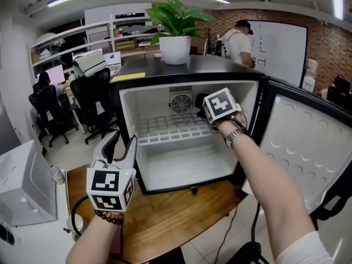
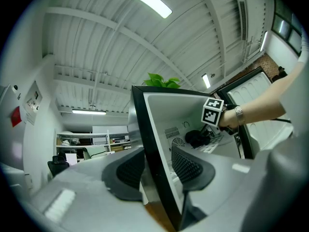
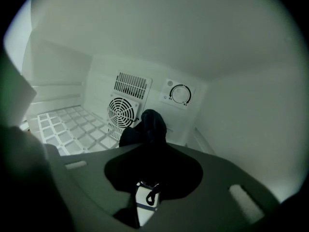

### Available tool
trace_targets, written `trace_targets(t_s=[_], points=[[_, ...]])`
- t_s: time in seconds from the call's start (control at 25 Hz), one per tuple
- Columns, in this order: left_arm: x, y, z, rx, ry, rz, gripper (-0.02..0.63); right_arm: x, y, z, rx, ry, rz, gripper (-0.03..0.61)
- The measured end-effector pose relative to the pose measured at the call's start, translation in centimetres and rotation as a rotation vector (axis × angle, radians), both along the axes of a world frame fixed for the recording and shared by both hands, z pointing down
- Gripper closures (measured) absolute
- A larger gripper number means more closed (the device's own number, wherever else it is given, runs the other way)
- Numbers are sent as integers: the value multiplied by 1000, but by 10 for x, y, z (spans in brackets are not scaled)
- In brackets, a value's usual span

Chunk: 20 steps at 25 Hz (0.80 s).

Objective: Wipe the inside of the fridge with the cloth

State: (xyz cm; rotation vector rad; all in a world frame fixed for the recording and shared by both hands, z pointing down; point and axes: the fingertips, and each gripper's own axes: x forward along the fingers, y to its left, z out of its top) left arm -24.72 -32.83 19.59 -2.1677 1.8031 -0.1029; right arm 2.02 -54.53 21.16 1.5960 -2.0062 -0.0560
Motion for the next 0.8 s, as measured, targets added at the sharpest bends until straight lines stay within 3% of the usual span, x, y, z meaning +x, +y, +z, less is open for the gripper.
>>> trace_targets(t_s=[0.2, 0.44, 0.64, 0.8], points=[[2, 1, -1, 0, 3, 8, 439, -25, 18, -7, 12, -83, -100, 508], [2, 4, -4, 5, 6, 7, 439, -107, 71, -38, 85, -203, -338, 509], [-3, 3, -2, -3, 7, -3, 439, -176, 112, -32, 44, -296, -500, 508], [-7, -1, 4, -20, 13, -5, 439, -212, 129, -13, -11, -330, -564, 508]])
